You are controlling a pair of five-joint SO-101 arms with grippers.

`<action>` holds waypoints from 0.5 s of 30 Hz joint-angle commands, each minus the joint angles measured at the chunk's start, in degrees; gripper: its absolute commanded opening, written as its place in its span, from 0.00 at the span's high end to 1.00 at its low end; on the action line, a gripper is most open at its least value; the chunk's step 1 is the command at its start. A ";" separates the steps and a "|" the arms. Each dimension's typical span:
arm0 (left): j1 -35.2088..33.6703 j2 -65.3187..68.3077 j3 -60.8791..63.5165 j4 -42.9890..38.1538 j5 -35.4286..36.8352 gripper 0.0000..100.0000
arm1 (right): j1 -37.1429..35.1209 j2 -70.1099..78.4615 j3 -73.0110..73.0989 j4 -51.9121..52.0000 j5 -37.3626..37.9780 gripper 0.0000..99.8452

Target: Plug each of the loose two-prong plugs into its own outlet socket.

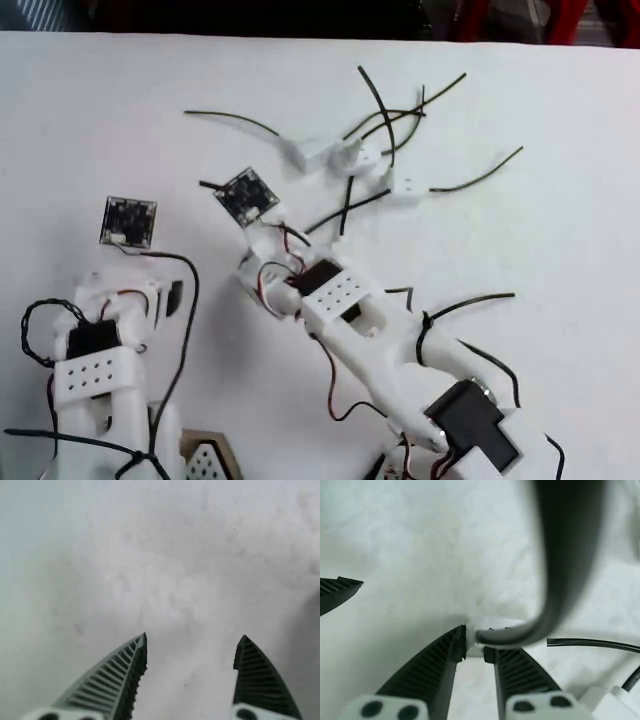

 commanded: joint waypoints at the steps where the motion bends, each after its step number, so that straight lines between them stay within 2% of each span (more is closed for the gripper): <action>1: -0.22 -1.45 -0.26 -1.05 0.53 0.72 | 0.04 0.13 -0.97 -0.13 0.70 0.98; 15: -0.22 -1.45 -0.26 -1.05 0.53 0.72 | 3.65 0.13 -3.96 5.49 2.73 0.98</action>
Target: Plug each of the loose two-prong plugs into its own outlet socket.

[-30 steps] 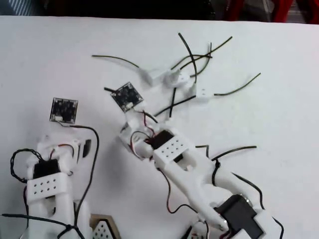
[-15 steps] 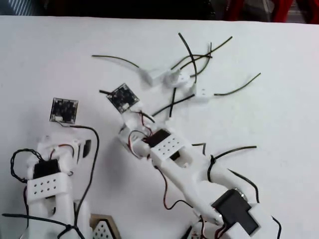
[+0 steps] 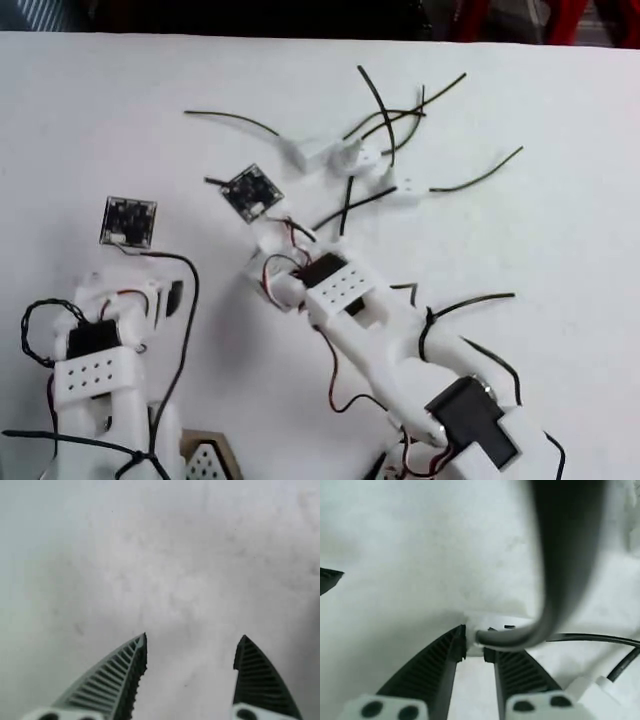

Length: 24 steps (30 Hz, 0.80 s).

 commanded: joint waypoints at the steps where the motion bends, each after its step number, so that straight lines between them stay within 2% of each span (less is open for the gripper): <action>1: -0.22 -1.45 -0.26 -1.05 0.53 0.72 | 1.01 -0.13 -2.20 2.15 0.53 0.98; 8: -0.22 -1.36 -0.26 -1.05 0.44 0.72 | -2.51 4.26 -2.11 3.03 0.70 0.98; 14: -0.22 -1.36 -0.26 -1.05 0.44 0.72 | -2.51 10.77 -4.13 3.30 0.79 0.98; 20: -0.22 -1.36 -0.26 -1.05 0.44 0.72 | -2.15 6.99 -5.89 3.30 0.79 0.98; 24: -0.22 -1.36 -0.26 -1.05 0.44 0.72 | 0.75 4.18 -11.16 3.12 0.79 0.98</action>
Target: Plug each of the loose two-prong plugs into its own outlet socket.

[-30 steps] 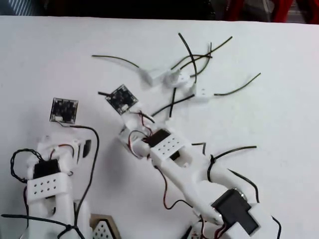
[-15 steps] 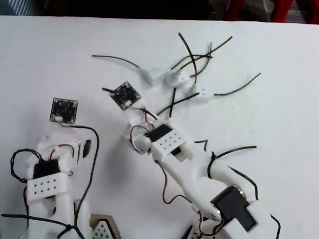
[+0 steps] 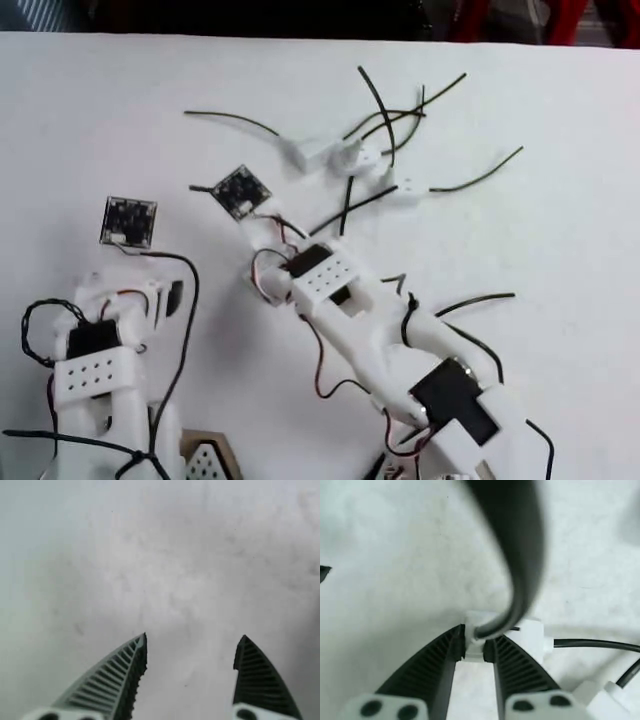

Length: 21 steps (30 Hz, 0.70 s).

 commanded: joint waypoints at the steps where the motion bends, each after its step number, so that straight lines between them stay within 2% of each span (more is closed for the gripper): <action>1: -0.22 -1.36 -0.26 -1.05 0.44 0.72 | 3.12 -3.12 -6.15 -0.13 0.70 0.98; 7: -0.22 -1.36 -0.26 -1.14 0.44 0.72 | 7.34 1.45 -16.70 -5.23 0.44 0.98; 14: -0.22 -1.27 -0.26 -1.14 0.35 0.72 | 11.65 16.22 -32.09 -6.55 0.79 0.98; 16: -0.22 -1.27 -0.26 -1.14 -1.23 0.72 | 12.44 20.44 -37.01 -3.03 0.62 0.93; 21: -0.22 -1.27 -0.18 -1.14 -2.29 0.72 | 12.62 24.04 -48.88 14.20 0.35 0.72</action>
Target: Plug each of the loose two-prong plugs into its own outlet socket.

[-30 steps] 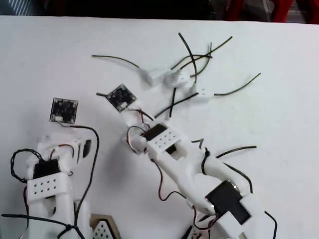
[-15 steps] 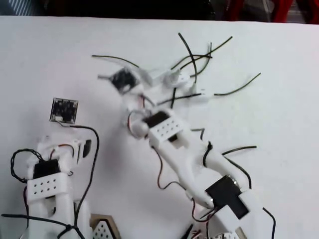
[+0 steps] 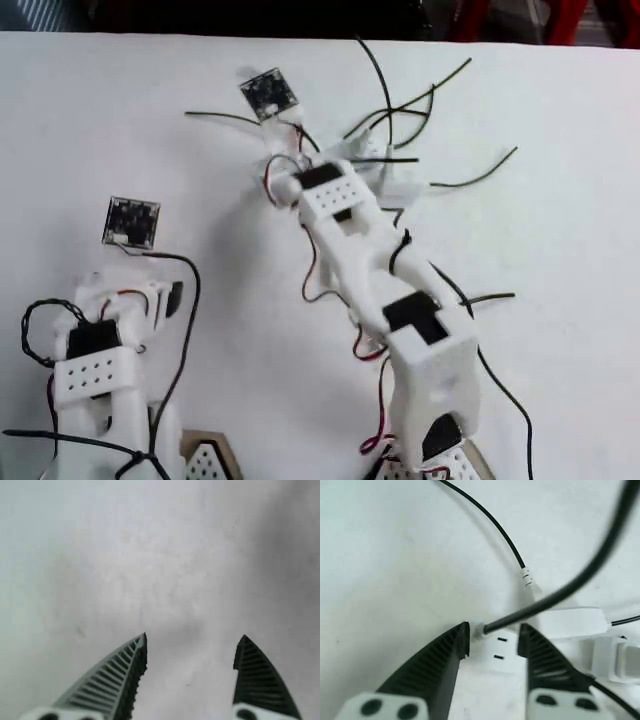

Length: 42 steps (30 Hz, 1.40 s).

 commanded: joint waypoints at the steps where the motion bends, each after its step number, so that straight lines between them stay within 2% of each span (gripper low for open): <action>1: -0.22 -1.27 -0.18 -1.14 -0.62 0.72 | 0.22 -1.36 -10.20 12.62 0.00 0.71; 7: -0.22 -1.27 -0.18 -1.14 -0.70 0.72 | -0.04 -7.60 -18.37 31.87 0.00 0.75; 17: -0.22 -1.36 0.35 -2.20 -0.79 0.72 | 3.74 -14.73 -18.46 60.35 -0.09 0.76; 24: -0.22 -1.27 0.44 -2.37 -0.70 0.72 | 10.59 -18.33 -5.98 60.26 -0.09 0.76; 34: -0.22 -1.27 0.44 -2.37 -0.70 0.72 | 17.89 -30.99 17.76 60.09 -0.09 0.76; 42: -0.22 -1.27 0.44 -2.37 -0.70 0.72 | 25.19 -32.48 34.64 45.58 -0.09 0.76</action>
